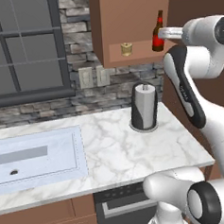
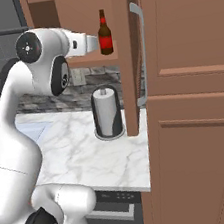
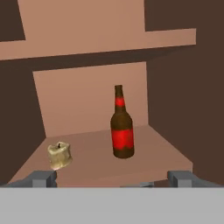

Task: Get the candle and the beer from the cabinet and move them to the dining counter.

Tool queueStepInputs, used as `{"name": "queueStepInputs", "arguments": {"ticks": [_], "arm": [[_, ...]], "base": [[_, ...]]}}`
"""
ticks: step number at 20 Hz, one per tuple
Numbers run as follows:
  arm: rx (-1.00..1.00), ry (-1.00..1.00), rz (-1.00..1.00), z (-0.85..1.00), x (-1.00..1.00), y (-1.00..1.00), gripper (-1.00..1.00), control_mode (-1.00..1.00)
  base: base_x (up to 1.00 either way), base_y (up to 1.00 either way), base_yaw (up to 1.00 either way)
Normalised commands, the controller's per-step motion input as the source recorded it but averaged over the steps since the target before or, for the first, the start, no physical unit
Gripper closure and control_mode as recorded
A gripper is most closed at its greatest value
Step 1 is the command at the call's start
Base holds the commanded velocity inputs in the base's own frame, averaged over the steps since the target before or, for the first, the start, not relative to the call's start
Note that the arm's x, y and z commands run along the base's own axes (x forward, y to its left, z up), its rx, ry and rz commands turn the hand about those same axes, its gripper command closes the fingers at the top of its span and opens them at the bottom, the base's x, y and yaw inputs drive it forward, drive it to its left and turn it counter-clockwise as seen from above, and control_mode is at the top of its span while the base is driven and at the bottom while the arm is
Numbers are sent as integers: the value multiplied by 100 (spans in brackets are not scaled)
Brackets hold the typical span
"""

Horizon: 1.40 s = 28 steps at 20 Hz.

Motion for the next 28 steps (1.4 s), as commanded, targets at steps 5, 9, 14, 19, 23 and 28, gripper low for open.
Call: {"name": "queueStepInputs", "arguments": {"ticks": [5, 9, 14, 19, 23, 28], "arm": [[0, 0, 0, 0, 38, 0, -100, -100], [0, 0, 2, 0, 27, 0, -100, -100], [0, 0, 3, 0, 26, 0, -100, -100], [0, 0, 3, 0, 24, 0, -100, -100], [0, 0, 1, 0, 34, 0, -100, -100], [1, 0, 1, 0, 30, -3, -100, -100]], "base": [[0, 0, 0], [0, 0, 0], [0, 0, 0], [0, 0, 0], [0, 0, 0], [0, 0, 0]]}}
